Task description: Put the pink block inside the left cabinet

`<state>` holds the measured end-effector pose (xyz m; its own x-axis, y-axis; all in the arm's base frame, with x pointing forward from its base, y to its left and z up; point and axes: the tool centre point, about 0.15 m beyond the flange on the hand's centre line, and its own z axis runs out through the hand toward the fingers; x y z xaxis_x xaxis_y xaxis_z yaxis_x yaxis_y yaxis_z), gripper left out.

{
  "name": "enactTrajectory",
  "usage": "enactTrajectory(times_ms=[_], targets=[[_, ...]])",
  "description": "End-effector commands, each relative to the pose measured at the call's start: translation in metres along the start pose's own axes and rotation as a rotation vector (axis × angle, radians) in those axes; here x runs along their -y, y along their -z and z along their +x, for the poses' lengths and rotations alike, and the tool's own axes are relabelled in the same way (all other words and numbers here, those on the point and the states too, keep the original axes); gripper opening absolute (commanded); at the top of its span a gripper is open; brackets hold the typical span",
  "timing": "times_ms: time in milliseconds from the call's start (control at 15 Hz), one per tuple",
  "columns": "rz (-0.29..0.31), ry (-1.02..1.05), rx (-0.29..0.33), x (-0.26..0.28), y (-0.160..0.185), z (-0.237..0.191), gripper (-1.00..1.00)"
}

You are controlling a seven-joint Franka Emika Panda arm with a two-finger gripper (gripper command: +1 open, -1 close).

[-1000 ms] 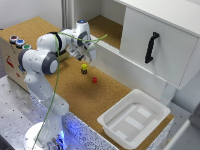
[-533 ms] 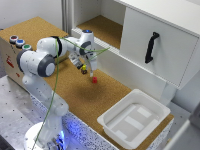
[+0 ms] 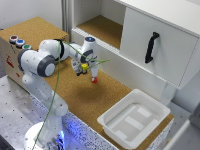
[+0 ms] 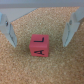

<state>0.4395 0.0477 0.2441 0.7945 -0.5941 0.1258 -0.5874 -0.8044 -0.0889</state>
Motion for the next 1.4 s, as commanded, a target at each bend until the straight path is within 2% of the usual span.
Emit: enactTrajectory(times_ms=[0,200,267,800,1000,1200,1267,1333], targets=[[-0.070,-0.076,-0.006,0.022,-0.038,0.026,1.00],[-0.089,-0.086,0.005,0.024,-0.042,0.028,1.00],[-0.098,-0.096,0.003,0.022,-0.042,0.028,-1.00],[-0.139,-0.085,0.020,0.015,-0.042,0.027,-1.00],[-0.130,-0.073,0.019,0.016,-0.031,0.027,-1.00],[-0.131,-0.016,-0.045,0.022,0.006,0.031,-1.00],[-0.137,0.046,-0.095,0.030,0.029,0.036,-1.00],[-0.137,0.118,-0.111,0.040,0.043,0.040,-1.00]])
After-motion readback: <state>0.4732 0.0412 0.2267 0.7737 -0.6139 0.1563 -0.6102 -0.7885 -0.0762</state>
